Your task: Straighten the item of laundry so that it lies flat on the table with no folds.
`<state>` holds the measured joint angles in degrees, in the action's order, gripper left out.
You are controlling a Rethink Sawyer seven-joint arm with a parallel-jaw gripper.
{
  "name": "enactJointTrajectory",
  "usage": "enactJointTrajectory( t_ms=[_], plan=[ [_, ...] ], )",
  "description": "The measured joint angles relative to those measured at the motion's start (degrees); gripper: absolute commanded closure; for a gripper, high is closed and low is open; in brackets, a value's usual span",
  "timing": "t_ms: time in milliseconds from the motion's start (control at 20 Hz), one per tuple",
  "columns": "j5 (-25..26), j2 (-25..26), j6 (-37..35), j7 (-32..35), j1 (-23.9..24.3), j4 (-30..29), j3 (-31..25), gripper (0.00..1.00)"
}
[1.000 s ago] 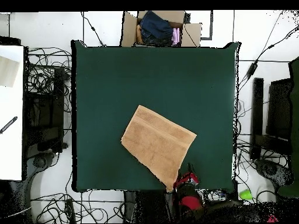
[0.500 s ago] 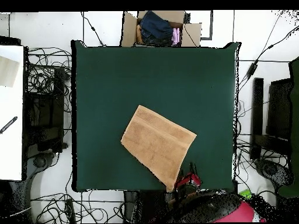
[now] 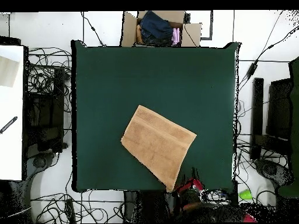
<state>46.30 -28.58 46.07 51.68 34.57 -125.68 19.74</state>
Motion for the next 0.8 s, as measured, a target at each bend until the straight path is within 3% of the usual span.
enactJointTrajectory(
  t_ms=[200, 400, 550, 800],
  plan=[
    [4.8, -11.4, -15.4, 0.1, 8.9, -5.8, -6.4, 0.00],
    [5.1, -20.3, -29.5, 0.1, 19.3, -11.8, -14.3, 0.00],
    [3.5, -23.4, -37.9, 0.1, 23.9, -15.4, -19.1, 0.00],
    [1.4, -22.9, -42.6, 0.1, 24.2, -17.6, -21.6, 0.00]
  ],
)
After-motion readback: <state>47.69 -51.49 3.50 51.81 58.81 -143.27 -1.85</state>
